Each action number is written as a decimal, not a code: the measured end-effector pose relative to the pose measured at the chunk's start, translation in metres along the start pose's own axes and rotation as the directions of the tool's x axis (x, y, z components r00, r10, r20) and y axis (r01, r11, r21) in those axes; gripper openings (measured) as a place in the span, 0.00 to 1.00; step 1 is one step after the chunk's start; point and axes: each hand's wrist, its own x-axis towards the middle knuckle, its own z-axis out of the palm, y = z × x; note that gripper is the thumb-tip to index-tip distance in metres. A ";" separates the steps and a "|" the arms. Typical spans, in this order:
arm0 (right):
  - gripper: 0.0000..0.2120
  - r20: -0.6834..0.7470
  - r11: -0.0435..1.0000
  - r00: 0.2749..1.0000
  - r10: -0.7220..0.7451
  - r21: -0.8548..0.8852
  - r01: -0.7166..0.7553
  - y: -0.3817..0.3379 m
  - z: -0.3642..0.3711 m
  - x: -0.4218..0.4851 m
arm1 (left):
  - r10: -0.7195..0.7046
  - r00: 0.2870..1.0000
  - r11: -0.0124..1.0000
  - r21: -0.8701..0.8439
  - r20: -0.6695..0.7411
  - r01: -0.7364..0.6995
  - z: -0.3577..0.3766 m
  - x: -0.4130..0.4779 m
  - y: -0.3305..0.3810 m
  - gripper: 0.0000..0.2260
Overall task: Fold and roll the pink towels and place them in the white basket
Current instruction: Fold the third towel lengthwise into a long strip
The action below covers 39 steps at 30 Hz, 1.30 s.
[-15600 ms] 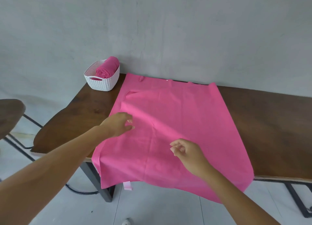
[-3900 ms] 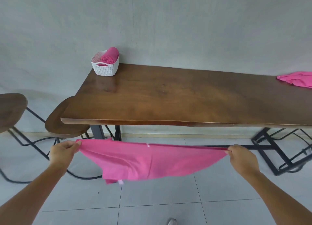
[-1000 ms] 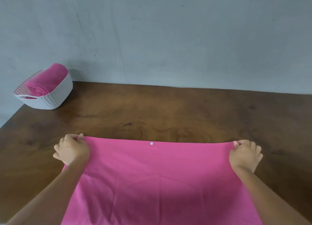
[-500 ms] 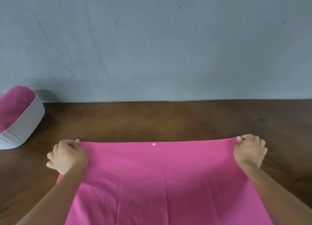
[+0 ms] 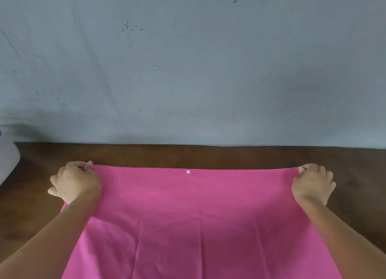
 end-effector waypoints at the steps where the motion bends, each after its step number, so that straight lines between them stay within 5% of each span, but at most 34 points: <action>1: 0.08 0.005 1.000 1.000 -0.002 0.005 0.002 -0.004 0.003 0.006 | 0.003 1.000 1.000 -0.001 -0.002 -0.003 0.004 0.004 0.005 0.09; 26: 0.15 0.054 0.999 0.998 0.021 0.028 -0.023 -0.051 0.040 0.078 | 0.006 0.998 1.000 0.006 0.063 -0.007 0.039 0.047 0.058 0.09; 30: 0.16 0.133 0.998 0.991 0.031 0.050 -0.038 -0.047 0.037 0.086 | 0.010 0.989 0.996 0.082 0.147 -0.022 0.031 0.048 0.060 0.17; 34: 0.17 0.234 0.996 0.970 -0.067 0.075 0.051 -0.041 0.021 0.083 | 0.041 0.986 0.983 0.169 0.163 -0.069 0.017 0.028 0.070 0.28; 39: 0.22 0.363 0.933 0.873 -0.327 -0.022 0.359 -0.032 -0.009 0.038 | 0.245 0.934 0.934 0.194 0.261 -0.300 -0.002 -0.024 0.076 0.29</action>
